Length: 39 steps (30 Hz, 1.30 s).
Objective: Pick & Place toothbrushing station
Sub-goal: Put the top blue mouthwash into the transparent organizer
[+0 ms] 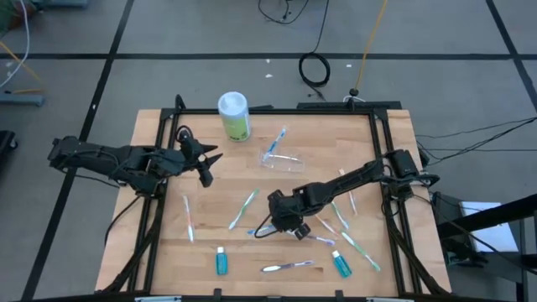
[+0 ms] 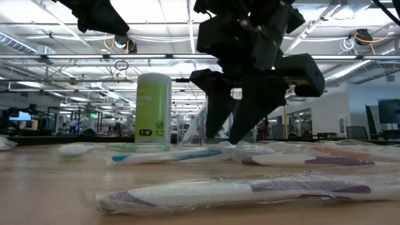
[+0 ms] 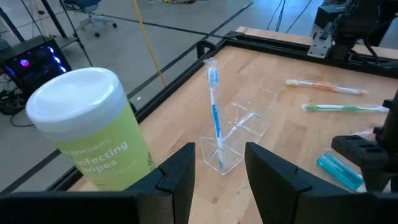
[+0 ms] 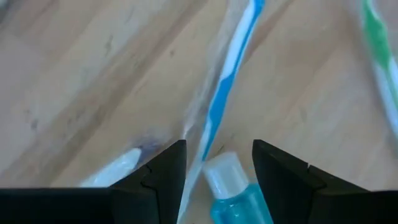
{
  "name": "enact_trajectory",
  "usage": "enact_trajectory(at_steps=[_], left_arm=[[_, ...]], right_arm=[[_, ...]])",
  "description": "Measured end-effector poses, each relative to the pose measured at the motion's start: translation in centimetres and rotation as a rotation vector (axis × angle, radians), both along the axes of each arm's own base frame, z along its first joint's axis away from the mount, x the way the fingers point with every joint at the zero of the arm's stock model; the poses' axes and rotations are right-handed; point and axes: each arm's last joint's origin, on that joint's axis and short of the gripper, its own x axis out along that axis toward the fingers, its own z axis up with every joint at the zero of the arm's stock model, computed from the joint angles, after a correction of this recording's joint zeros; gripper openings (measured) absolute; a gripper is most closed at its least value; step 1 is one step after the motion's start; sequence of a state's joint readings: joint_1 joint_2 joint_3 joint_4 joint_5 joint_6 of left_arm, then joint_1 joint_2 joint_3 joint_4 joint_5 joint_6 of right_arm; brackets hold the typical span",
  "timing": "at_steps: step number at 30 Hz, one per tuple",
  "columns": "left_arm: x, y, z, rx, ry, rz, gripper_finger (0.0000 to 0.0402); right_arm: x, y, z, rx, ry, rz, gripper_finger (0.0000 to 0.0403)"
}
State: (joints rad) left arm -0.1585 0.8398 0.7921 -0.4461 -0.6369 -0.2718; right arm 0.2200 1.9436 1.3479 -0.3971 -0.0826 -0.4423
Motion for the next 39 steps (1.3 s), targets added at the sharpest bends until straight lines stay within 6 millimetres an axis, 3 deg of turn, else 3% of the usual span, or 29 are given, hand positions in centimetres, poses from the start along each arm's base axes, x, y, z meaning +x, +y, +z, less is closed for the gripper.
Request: enact_trajectory(at_steps=[7, 13, 23, 27, 33, 37, 39], left_arm=[[0.0, 0.0, 0.0, -0.003, 0.001, -0.013, 0.0147], [0.0, 0.0, 0.0, -0.003, 0.001, -0.012, 0.0147], [0.0, 0.0, 0.0, -0.003, 0.001, -0.010, 0.0147], [0.0, 0.0, 0.0, -0.003, 0.001, -0.009, 0.0147], [0.0, 0.0, 0.0, -0.003, 0.001, -0.009, 0.0147], [0.0, 0.0, 0.0, -0.003, 0.002, -0.009, 0.0147], [0.0, 0.0, 0.0, -0.003, 0.003, -0.009, 0.0147]], right_arm=[[-0.2, -1.0, 1.2, 0.003, -0.011, -0.025, 0.0176], [0.0, -2.0, 0.1, -0.028, 0.026, -0.007, 0.0176], [0.3, -1.7, -0.7, 0.014, 0.026, 0.071, 0.0176], [0.8, -2.2, -1.5, 0.003, 0.018, 0.026, 0.0176], [0.8, -2.6, 0.2, 0.036, -0.035, -0.032, 0.0176], [0.9, -3.0, 2.4, 0.081, -0.112, -0.172, 0.0176], [1.0, -3.7, 2.5, 0.102, -0.109, -0.250, 0.0176]])
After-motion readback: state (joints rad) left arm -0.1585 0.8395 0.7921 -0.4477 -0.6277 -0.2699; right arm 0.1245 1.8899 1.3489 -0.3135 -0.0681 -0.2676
